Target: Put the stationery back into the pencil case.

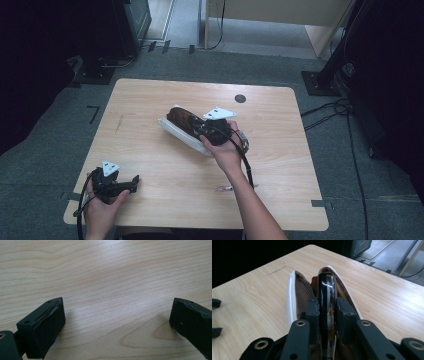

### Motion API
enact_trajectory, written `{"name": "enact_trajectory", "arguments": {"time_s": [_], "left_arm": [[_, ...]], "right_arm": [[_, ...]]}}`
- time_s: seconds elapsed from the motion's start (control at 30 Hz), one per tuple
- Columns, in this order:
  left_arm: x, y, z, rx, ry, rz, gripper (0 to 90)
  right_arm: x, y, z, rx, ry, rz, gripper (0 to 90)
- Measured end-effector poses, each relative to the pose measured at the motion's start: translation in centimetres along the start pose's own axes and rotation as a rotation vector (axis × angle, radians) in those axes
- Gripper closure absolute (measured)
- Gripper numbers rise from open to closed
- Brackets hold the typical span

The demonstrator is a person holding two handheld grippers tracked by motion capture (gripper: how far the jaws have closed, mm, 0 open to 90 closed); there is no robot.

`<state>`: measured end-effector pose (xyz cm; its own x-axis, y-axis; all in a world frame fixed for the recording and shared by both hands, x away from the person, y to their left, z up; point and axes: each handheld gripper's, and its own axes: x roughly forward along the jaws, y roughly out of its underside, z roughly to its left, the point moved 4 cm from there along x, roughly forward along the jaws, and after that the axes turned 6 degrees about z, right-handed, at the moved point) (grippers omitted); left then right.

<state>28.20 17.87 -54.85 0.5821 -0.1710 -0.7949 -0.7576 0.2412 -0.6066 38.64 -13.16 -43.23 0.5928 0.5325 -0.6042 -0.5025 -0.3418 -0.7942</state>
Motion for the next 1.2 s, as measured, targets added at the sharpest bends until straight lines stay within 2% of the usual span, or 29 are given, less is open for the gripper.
{"name": "enact_trajectory", "arguments": {"time_s": [0.3,0.63,0.77,0.93,1.2], "left_arm": [[0.0,0.0,0.0,0.000,0.001,0.000,0.5],[0.0,0.0,0.0,0.000,0.001,0.000,0.5],[0.0,0.0,0.0,0.001,0.001,0.000,0.5],[0.0,0.0,0.0,0.002,0.001,0.000,0.5],[0.0,0.0,0.0,0.003,0.001,0.001,0.5]], "right_arm": [[1.9,-1.2,0.1,0.006,-0.019,0.010,73.8],[1.9,-1.6,0.1,0.005,-0.022,0.001,70.7],[1.2,-1.5,0.0,0.003,-0.020,-0.013,69.7],[-0.5,-1.2,-0.1,-0.001,-0.023,-0.041,68.9],[-3.7,0.8,-0.5,0.000,-0.017,-0.072,68.6]]}}
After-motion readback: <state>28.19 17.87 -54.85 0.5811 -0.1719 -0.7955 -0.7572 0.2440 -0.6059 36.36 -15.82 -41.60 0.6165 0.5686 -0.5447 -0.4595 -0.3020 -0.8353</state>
